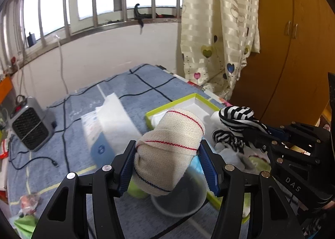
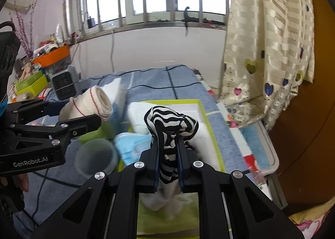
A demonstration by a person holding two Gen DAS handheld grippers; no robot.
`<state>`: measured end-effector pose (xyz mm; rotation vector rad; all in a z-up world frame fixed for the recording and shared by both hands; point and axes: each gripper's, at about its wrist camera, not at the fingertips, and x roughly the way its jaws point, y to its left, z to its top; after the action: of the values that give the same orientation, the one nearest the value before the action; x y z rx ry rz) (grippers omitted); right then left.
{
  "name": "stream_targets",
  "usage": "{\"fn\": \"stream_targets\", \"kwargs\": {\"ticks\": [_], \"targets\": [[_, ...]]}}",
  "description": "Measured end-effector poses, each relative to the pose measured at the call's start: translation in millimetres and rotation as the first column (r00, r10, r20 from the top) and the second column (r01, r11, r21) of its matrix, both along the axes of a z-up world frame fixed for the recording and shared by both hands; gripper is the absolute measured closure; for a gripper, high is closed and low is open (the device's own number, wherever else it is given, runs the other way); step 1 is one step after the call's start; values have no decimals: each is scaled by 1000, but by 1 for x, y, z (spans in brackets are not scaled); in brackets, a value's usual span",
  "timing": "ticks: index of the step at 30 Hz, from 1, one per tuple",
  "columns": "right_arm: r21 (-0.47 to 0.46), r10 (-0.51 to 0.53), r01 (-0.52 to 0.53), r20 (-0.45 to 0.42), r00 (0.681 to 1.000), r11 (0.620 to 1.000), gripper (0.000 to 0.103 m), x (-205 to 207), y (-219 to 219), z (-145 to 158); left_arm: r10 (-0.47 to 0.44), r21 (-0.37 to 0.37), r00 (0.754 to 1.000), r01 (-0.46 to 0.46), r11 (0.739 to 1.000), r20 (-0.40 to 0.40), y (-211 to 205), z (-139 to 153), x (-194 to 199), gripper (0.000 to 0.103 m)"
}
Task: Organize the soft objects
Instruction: 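Carry the striped sock and bandage roll over the lime-green box with both grippers, then lower the sock and bandage roll into the box and open both grippers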
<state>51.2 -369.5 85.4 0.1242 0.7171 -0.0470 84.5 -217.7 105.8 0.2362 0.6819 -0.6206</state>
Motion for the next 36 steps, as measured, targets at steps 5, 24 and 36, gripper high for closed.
{"fn": "stream_targets", "kwargs": {"ticks": [5, 24, 36], "targets": [[-9, -23, 22, -16, 1000, 1000, 89, 10, -17, -4, -21, 7, 1000, 22, 1000, -23, -21, -4, 12, 45], [69, 75, -68, -101, 992, 995, 89, 48, -51, -39, -54, 46, 994, 59, 997, -93, -63, -33, 30, 45], [37, 123, -120, -119, 985, 992, 86, 53, -47, -47, -56, 20, 990, 59, 998, -128, -67, -37, 36, 45]]}}
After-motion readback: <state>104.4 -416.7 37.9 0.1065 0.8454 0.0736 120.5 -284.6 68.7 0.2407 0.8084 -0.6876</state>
